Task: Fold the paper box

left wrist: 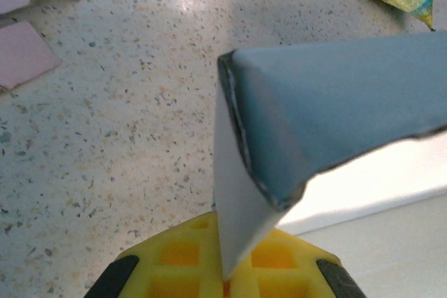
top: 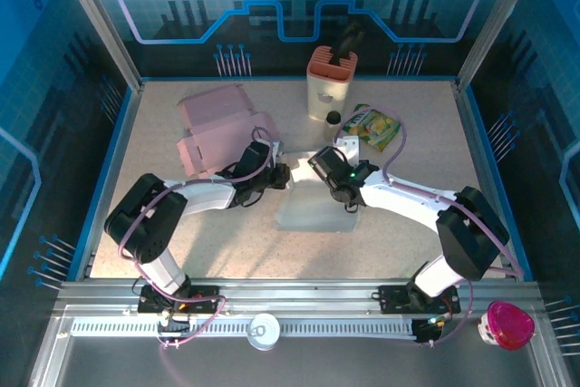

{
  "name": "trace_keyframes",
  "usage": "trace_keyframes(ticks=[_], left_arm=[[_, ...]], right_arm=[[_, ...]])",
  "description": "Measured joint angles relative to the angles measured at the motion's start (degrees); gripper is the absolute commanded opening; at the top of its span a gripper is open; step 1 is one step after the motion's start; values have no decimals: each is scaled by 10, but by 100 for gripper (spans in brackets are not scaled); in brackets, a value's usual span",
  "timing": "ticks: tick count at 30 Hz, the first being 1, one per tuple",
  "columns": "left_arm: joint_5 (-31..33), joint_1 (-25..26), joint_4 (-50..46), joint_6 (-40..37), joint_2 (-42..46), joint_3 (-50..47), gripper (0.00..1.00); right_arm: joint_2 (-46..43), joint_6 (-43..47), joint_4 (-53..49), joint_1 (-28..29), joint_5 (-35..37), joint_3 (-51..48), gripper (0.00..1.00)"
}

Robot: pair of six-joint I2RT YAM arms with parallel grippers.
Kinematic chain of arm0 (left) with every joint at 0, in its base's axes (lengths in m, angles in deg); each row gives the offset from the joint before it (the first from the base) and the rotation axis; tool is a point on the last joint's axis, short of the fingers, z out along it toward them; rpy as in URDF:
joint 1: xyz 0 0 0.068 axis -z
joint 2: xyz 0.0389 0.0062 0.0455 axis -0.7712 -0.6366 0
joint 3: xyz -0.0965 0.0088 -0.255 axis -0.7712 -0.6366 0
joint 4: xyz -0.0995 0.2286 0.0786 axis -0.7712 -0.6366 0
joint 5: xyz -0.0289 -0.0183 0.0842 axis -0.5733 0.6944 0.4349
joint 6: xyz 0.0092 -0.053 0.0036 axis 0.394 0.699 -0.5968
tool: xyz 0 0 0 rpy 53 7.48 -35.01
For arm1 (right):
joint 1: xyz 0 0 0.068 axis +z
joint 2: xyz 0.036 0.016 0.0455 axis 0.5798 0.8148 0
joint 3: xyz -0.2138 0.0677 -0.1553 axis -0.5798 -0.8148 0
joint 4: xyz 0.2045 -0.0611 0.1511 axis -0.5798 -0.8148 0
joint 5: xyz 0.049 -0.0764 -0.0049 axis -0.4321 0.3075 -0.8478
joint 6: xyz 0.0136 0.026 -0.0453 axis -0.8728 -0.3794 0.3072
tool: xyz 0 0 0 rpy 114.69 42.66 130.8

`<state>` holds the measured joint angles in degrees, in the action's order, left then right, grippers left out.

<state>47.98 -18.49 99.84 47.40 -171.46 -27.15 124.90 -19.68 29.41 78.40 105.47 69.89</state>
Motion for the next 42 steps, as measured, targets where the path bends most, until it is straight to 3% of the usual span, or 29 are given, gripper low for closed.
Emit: trace_keyframes(ticks=[8, 12, 18, 29, 42], left_arm=[[39, 7, 11, 1, -16, 0, 17], [50, 9, 13, 3, -25, 0, 5], [79, 20, 6, 2, -25, 5, 0], [269, 90, -106, 111, -57, 78, 0], [426, 147, -174, 237, -97, 125, 0]], right_arm=[[4, 6, 4, 0, -12, 0, 0], [6, 8, 6, 0, -19, 0, 0], [9, 8, 5, 0, -18, 0, 0], [28, -27, -9, 1, -10, 5, 0], [28, -29, 5, -1, -14, 6, 0]])
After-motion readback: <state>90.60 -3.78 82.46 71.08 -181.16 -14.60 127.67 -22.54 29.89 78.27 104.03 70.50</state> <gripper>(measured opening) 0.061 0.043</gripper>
